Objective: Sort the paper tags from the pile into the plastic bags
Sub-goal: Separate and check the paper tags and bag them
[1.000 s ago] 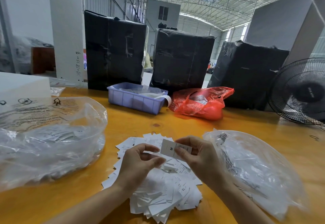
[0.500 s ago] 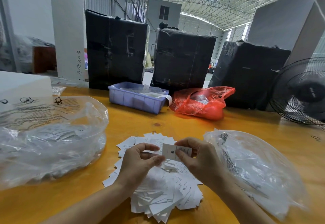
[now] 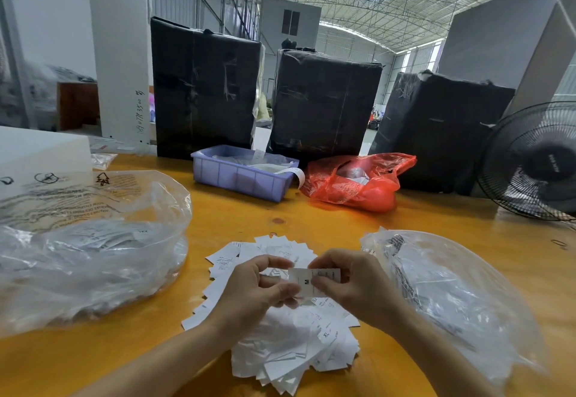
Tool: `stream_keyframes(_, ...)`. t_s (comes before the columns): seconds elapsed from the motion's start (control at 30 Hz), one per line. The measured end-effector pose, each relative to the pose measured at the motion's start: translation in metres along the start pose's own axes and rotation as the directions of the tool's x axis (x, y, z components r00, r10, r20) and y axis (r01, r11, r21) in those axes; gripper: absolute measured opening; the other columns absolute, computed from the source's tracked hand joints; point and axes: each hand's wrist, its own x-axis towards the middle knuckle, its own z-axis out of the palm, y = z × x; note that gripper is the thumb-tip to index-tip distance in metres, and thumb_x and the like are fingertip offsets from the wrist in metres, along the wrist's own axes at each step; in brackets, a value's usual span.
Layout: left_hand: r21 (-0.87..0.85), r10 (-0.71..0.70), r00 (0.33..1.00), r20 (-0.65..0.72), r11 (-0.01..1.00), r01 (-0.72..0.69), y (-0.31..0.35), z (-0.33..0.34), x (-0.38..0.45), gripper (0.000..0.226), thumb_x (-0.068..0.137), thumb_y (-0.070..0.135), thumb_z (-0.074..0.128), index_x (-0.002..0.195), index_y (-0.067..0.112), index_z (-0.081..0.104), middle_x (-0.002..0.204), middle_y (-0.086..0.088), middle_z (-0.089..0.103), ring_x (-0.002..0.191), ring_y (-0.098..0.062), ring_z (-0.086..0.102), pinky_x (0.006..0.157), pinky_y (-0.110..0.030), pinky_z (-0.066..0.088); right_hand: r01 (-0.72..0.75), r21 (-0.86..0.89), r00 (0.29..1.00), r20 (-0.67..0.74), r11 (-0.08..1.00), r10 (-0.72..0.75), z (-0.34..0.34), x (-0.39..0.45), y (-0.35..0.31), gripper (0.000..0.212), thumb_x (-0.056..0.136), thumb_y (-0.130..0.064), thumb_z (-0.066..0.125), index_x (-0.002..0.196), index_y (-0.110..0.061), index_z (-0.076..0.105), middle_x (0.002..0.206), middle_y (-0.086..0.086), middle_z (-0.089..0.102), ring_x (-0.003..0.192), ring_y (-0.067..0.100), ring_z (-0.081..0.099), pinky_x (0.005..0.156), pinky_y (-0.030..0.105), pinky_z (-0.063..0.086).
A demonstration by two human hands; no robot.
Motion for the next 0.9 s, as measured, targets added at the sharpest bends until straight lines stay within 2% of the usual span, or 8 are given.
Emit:
stream_keyframes(0.13, -0.030, -0.017, 1.000, 0.015, 0.999, 0.018, 0.000, 0.000, 0.002, 0.038, 0.072, 0.017, 0.072, 0.106, 0.011, 0.059, 0.071, -0.014, 0.073, 0.062, -0.018, 0.070, 0.057, -0.019, 0.051, -0.011, 0.026, 0.996, 0.088, 1.000, 0.009, -0.007, 0.000, -0.001, 0.015, 0.081, -0.009, 0.071, 0.082, -0.024, 0.069, 0.076, -0.006, 0.068, 0.067, 0.014, 0.064, 0.056, 0.022, 0.052)
stream_keyframes(0.23, -0.061, -0.042, 0.999, 0.024, 0.997, 0.043, 0.000, 0.000, 0.002, 0.041, 0.071, 0.024, 0.068, 0.108, 0.011, 0.058, 0.072, -0.014, 0.073, 0.066, -0.024, 0.071, 0.057, -0.022, 0.053, -0.024, 0.024, 0.995, 0.097, 0.999, 0.022, -0.013, 0.000, -0.001, 0.015, 0.082, -0.009, 0.071, 0.079, -0.023, 0.069, 0.078, -0.006, 0.069, 0.071, 0.011, 0.066, 0.059, 0.024, 0.055)
stream_keyframes(0.37, -0.066, -0.049, 0.996, 0.073, 0.996, 0.054, 0.001, 0.001, 0.002, 0.041, 0.074, 0.029, 0.063, 0.110, 0.013, 0.055, 0.073, -0.014, 0.073, 0.070, -0.028, 0.072, 0.055, -0.023, 0.053, -0.043, 0.028, 0.993, 0.109, 0.999, 0.039, -0.017, 0.000, 0.000, 0.012, 0.082, -0.011, 0.071, 0.078, -0.023, 0.069, 0.078, -0.007, 0.069, 0.072, 0.007, 0.065, 0.059, 0.018, 0.052)
stream_keyframes(0.47, -0.047, -0.040, 0.991, 0.127, 0.998, 0.046, 0.003, 0.003, 0.000, 0.042, 0.076, 0.031, 0.063, 0.113, 0.015, 0.052, 0.077, -0.014, 0.074, 0.070, -0.028, 0.072, 0.056, -0.022, 0.053, -0.056, 0.016, 0.988, 0.146, 0.998, 0.053, -0.015, 0.000, -0.001, 0.012, 0.081, -0.014, 0.073, 0.078, -0.025, 0.069, 0.077, -0.003, 0.068, 0.069, 0.008, 0.063, 0.059, 0.024, 0.052)
stream_keyframes(0.53, -0.036, -0.045, 0.987, 0.156, 0.998, 0.051, 0.005, 0.003, -0.001, 0.045, 0.075, 0.025, 0.069, 0.114, 0.016, 0.050, 0.079, -0.015, 0.074, 0.073, -0.028, 0.072, 0.058, -0.022, 0.053, -0.047, -0.010, 0.985, 0.166, 0.999, 0.048, -0.012, 0.001, -0.001, 0.009, 0.081, -0.016, 0.073, 0.081, -0.024, 0.069, 0.075, -0.006, 0.067, 0.067, 0.006, 0.061, 0.059, 0.023, 0.051)
stream_keyframes(0.63, -0.024, -0.072, 0.972, 0.223, 0.997, 0.080, 0.007, 0.002, -0.001, 0.063, 0.068, 0.002, 0.080, 0.118, 0.018, 0.046, 0.084, -0.019, 0.073, 0.081, -0.029, 0.072, 0.069, -0.024, 0.053, -0.055, -0.013, 0.987, 0.153, 0.998, 0.057, -0.014, 0.001, 0.001, 0.008, 0.081, -0.017, 0.073, 0.081, -0.023, 0.070, 0.077, -0.005, 0.068, 0.071, 0.011, 0.064, 0.061, 0.025, 0.053)
stream_keyframes(0.73, -0.033, -0.087, 0.966, 0.244, 0.995, 0.098, 0.006, 0.001, -0.001, 0.066, 0.069, -0.014, 0.074, 0.118, 0.017, 0.043, 0.084, -0.018, 0.073, 0.082, -0.028, 0.072, 0.071, -0.025, 0.054, -0.090, -0.010, 0.984, 0.153, 0.996, 0.090, -0.018, 0.001, 0.002, 0.007, 0.081, -0.015, 0.074, 0.081, -0.021, 0.071, 0.082, 0.000, 0.070, 0.076, 0.016, 0.066, 0.065, 0.029, 0.054)
stream_keyframes(0.9, -0.036, -0.088, 0.983, 0.159, 0.995, 0.095, 0.005, -0.002, 0.001, 0.062, 0.070, -0.012, 0.074, 0.116, 0.018, 0.046, 0.089, -0.010, 0.075, 0.083, -0.024, 0.072, 0.070, -0.026, 0.055, -0.133, -0.024, 0.962, 0.238, 0.991, 0.135, -0.021, 0.001, 0.003, 0.005, 0.082, -0.012, 0.071, 0.087, -0.014, 0.072, 0.082, 0.000, 0.071, 0.074, 0.007, 0.064, 0.065, 0.022, 0.052)
